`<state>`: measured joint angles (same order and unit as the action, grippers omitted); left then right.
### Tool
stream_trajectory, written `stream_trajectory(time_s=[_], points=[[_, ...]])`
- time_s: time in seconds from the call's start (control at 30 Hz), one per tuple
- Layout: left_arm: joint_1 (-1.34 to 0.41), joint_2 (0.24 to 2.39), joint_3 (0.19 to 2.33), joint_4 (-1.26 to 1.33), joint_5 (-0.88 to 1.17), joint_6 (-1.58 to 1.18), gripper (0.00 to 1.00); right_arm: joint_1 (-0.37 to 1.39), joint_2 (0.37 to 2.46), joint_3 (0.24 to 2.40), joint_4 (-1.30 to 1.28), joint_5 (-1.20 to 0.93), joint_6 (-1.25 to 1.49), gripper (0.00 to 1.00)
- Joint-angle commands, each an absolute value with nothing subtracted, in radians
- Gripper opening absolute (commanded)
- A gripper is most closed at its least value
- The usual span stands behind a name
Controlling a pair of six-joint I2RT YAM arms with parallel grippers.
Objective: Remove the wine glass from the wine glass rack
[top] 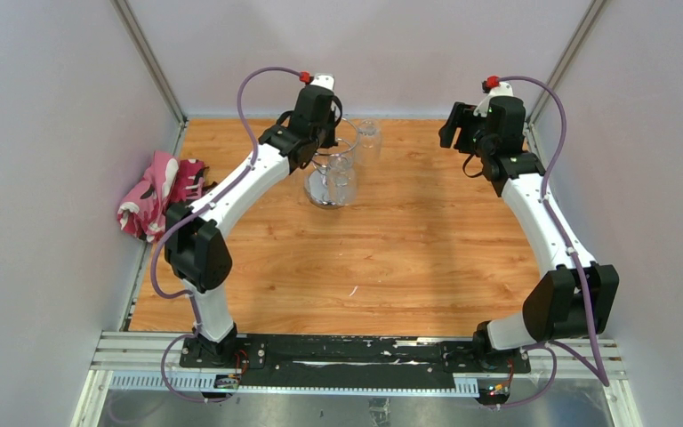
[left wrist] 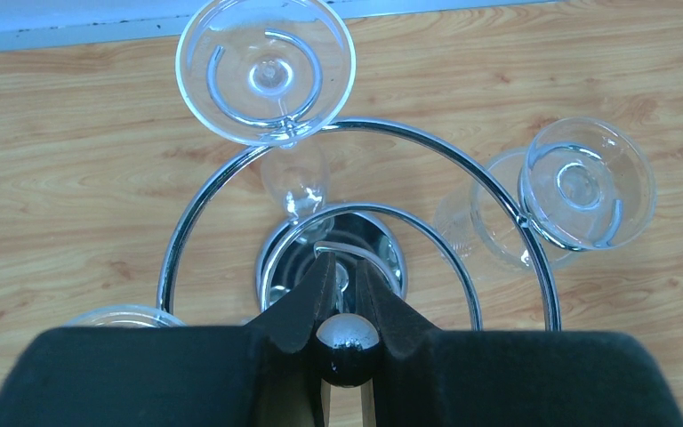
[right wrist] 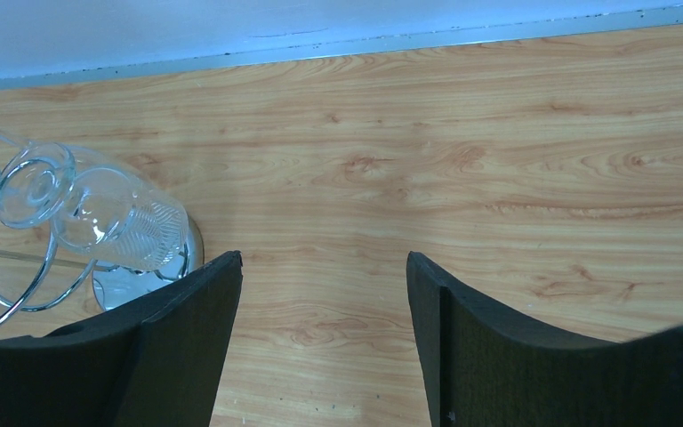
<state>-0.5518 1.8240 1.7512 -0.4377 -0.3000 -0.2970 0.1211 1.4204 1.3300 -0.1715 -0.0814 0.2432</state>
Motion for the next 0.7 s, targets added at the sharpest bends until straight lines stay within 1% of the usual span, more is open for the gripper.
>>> stream_trajectory(time_s=[0.0, 0.13, 0.23, 0.4, 0.5, 0.67], points=[[-0.571, 1.782, 1.732, -0.309, -0.261, -0.385, 0.01, 0.105, 1.405, 1.31, -0.154, -0.098, 0.255, 0.73], [-0.57, 1.776, 1.731, -0.323, -0.266, -0.386, 0.11, 0.106, 1.409, 1.308, -0.148, -0.111, 0.263, 0.73], [-0.571, 1.757, 1.724, -0.343, -0.282, -0.388, 0.25, 0.106, 1.407, 1.301, -0.14, -0.116, 0.264, 0.77], [-0.571, 1.699, 1.696, -0.375, -0.324, -0.384, 0.43, 0.106, 1.411, 1.295, -0.125, -0.131, 0.27, 0.83], [-0.572, 1.669, 1.677, -0.391, -0.352, -0.381, 0.48, 0.106, 1.422, 1.293, -0.121, -0.144, 0.275, 0.86], [-0.572, 1.626, 1.655, -0.419, -0.41, -0.362, 0.49, 0.106, 1.442, 1.295, -0.114, -0.173, 0.286, 0.86]])
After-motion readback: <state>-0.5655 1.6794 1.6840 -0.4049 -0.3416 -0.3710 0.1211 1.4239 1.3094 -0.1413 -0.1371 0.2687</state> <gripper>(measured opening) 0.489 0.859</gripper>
